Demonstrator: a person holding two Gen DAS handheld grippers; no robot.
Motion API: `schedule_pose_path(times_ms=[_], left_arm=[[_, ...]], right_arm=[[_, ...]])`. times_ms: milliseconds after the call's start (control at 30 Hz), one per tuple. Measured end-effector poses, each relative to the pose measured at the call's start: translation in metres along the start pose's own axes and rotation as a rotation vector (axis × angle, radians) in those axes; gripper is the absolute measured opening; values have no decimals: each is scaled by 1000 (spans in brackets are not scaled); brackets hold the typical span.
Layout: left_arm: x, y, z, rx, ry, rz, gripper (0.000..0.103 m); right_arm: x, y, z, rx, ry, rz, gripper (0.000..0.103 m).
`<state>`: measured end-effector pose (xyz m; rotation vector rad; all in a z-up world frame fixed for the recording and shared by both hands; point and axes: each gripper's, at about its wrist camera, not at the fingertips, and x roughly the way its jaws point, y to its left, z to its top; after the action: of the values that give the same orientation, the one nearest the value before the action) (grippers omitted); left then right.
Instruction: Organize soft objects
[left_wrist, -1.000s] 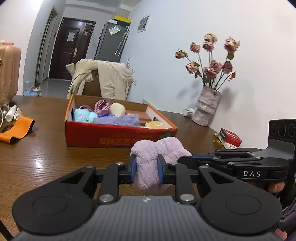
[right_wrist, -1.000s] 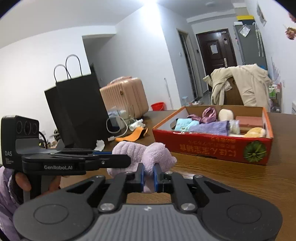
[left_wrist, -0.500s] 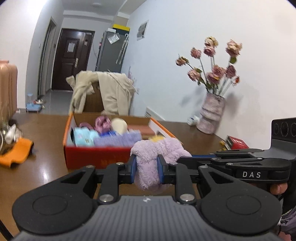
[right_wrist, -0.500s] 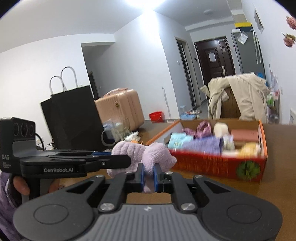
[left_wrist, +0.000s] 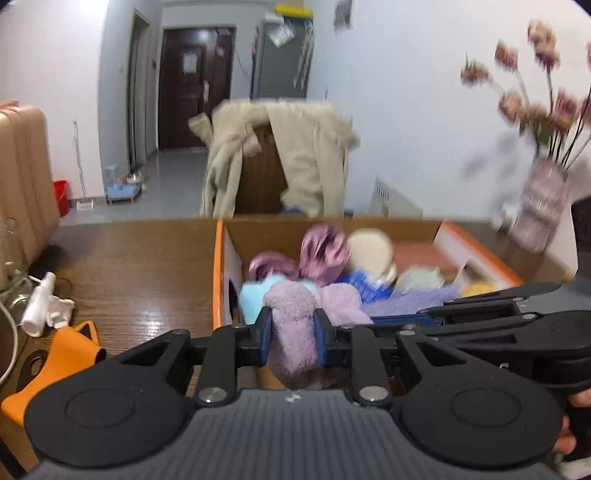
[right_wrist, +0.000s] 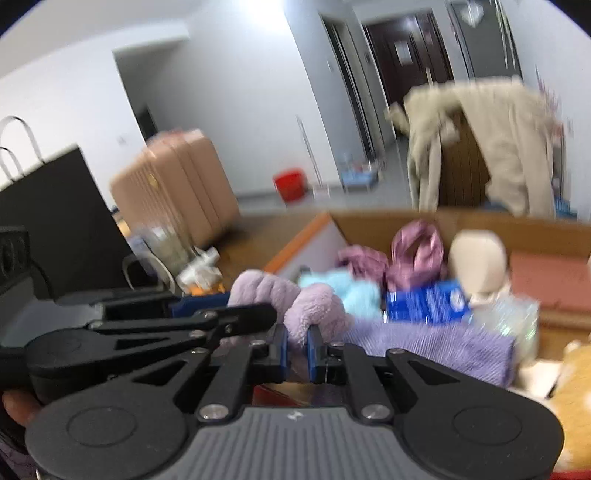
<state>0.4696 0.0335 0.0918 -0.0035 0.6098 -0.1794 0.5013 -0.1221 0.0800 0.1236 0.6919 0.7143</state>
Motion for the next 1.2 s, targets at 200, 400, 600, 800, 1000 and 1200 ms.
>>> schedule_pose_path(times_ms=[200,400,600,800,1000,1200], left_arm=[[23,-8,-18,102,14,16,25],[12,-8,-21,81,25,-11,32],[-15,-8,-14,59,16,-1,43],[-64,-17,2,36,-46,-4,43],[-124,-33,4,21,-135,26,77],[-156,-43,-8,-2,-195,111,94]], right_arm=[[23,-27,-8,42,97,2,14],[22,-34,-6,85,119,54,22],[-11,-25,0,43,42,1,32],[-78,-11,12,-3,-50,-71,42],[-163,3,8,-102,-171,-261,72],[-211,-5,-11,-87,-247,-395,88]])
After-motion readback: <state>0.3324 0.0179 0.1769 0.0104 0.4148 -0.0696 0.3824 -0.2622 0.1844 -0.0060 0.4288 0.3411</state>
